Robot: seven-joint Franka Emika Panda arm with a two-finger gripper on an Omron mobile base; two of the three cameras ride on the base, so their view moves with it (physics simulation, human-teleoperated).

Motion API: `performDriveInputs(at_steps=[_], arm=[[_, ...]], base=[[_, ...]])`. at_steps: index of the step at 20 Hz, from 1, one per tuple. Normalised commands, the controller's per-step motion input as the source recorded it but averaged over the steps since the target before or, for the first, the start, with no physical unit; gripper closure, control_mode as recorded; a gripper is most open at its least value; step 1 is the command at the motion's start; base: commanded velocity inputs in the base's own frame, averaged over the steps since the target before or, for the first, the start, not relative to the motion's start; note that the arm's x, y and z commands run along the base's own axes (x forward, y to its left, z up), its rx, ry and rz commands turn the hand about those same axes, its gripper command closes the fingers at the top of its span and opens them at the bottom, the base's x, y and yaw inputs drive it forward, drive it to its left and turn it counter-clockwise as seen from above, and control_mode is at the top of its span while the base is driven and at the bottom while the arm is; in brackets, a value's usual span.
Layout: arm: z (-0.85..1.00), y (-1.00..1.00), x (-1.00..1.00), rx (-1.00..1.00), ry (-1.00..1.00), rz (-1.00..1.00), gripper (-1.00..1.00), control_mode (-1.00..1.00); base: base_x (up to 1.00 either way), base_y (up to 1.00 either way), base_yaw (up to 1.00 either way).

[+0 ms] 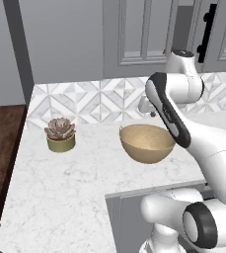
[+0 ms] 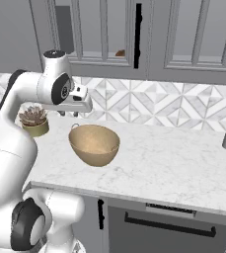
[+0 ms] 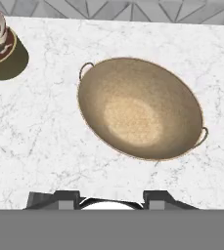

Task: Open the cabinet, pick up the bread from the cabinet and place it in the basket. Then move the basket to the dining counter.

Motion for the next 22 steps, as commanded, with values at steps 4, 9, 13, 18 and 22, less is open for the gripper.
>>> performDriveInputs(at_steps=[4, 9, 13, 18, 22], arm=[[0.02, 0.10, -0.44, -0.01, -0.11, 0.01, -1.00, -1.00], [0.10, -0.12, -0.87, 0.00, -0.28, 0.00, -1.00, -1.00], [0.69, -0.33, -0.60, 0.00, -0.65, 0.00, -1.00, -1.00], [0.79, -0.30, -0.06, 0.02, -0.52, 0.00, -1.00, -1.00], [0.73, -0.50, 0.00, 0.13, -0.25, 0.00, -1.00, -1.00]], base=[[0.00, 0.00, 0.00], [0.00, 0.00, 0.00], [0.00, 0.00, 0.00], [0.00, 0.00, 0.00], [0.00, 0.00, 0.00]])
